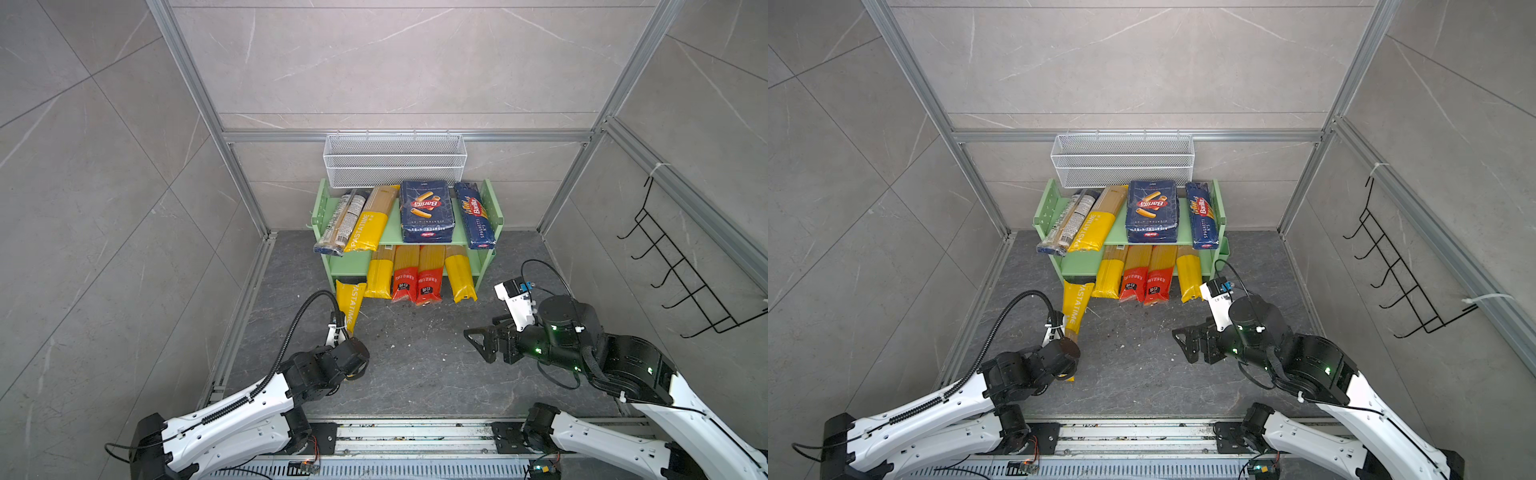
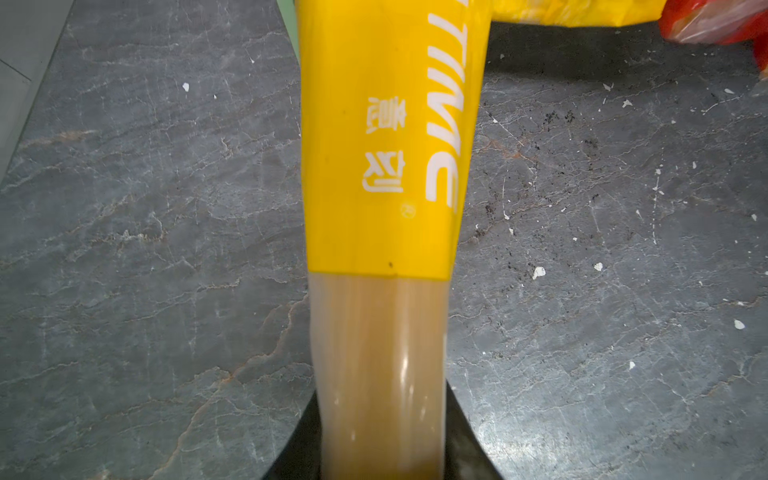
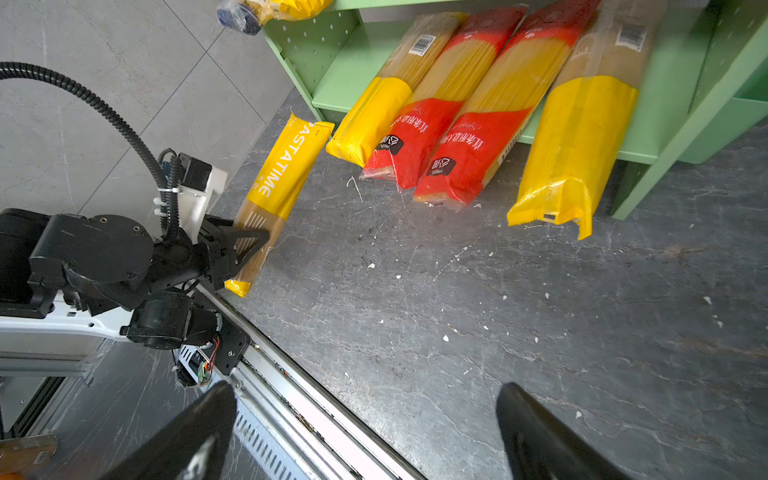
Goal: Arrange pasta packages on shelves
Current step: Place the pasta bag on the shelf.
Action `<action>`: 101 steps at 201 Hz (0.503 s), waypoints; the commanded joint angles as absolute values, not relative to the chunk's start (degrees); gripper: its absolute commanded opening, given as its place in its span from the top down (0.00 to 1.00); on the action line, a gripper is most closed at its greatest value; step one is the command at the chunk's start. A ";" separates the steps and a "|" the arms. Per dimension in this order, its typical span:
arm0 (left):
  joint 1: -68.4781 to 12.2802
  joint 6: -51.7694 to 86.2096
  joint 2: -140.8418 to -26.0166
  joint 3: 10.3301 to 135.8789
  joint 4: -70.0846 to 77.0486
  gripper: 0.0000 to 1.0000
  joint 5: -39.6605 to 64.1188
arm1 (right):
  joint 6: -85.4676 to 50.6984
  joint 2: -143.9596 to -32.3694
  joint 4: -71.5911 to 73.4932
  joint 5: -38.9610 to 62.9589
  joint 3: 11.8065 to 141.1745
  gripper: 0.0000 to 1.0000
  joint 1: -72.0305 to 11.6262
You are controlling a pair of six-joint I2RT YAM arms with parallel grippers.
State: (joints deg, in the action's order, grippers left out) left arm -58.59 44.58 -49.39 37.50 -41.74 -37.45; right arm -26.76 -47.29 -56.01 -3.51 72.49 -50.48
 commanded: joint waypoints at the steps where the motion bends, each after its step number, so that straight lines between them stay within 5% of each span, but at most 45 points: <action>1: -57.92 39.56 -49.61 42.66 -32.57 1.00 -45.31 | -25.26 -47.68 -57.42 -4.81 75.26 0.00 -50.22; 101: -43.23 30.36 -56.24 46.90 -24.09 1.00 -32.45 | -24.28 -48.50 -60.46 -8.26 79.63 0.00 -50.26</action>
